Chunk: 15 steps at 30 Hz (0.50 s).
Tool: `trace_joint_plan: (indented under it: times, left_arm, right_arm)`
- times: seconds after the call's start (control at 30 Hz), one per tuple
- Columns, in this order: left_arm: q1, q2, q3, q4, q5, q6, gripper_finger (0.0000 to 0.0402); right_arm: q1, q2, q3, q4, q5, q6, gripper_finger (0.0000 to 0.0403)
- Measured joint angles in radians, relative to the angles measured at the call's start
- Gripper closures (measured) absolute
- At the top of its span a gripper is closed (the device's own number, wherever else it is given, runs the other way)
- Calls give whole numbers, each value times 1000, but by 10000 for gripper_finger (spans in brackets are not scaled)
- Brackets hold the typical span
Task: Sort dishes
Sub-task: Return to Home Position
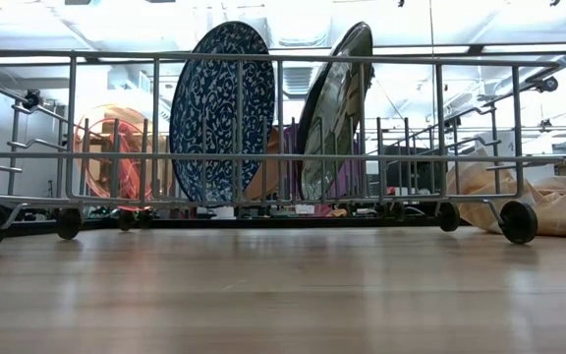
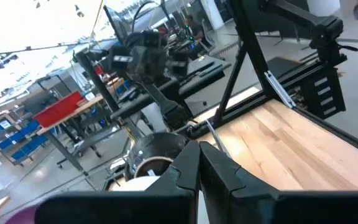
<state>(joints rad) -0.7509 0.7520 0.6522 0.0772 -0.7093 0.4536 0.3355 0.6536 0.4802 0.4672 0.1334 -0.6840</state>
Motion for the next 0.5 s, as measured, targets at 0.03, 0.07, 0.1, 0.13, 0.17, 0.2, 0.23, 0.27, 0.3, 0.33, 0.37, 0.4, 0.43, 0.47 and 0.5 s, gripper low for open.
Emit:
trace_joint_plan:
  times: [0.03,0.07,0.1,0.13,0.17,0.2,0.23,0.27,0.3,0.33,0.37,0.4,0.43,0.47,0.5]
  left_arm:
    - [0,2,10,-10,-6,10,401]
    - [0,3,20,-29,-19,19,401]
    - [-1,4,27,-53,-44,23,402]
    - [-1,4,30,-75,-67,23,401]
    - [0,4,31,-92,-84,16,401]
    - [0,3,32,-100,-90,9,402]
    - [1,0,33,-99,-91,5,402]
    - [0,-3,33,-96,-91,2,402]
    - [0,-5,33,-96,-92,1,401]
    - [0,-7,32,-96,-92,1,402]
    - [0,-8,30,-96,-92,1,401]
    - [2,-8,29,-97,-92,1,401]
    - [3,-10,29,-96,-93,2,401]
    - [4,-12,29,-95,-93,3,401]
    - [5,-13,29,-93,-93,4,401]
  right_arm:
    - [-43,-29,0,-30,-39,7,378]
    - [-81,-63,0,-68,-78,19,382]
    - [-118,-101,0,-106,-118,35,384]
    - [-147,-138,0,-149,-156,53,387]
    - [-171,-176,0,-198,-185,73,389]
    - [-188,-218,-4,-254,-203,94,390]
    - [-197,-257,-11,-309,-212,114,391]
    - [-198,-294,-24,-356,-213,131,391]
    - [-198,-331,-41,-381,-213,145,391]
    - [-198,-368,-64,-391,-213,158,391]
    - [-197,-404,-90,-390,-214,171,391]
    - [-196,-439,-115,-386,-219,186,391]
    - [-194,-472,-142,-376,-227,202,391]
    - [-191,-505,-173,-375,-236,218,391]
    - [-190,-533,-207,-375,-240,232,392]
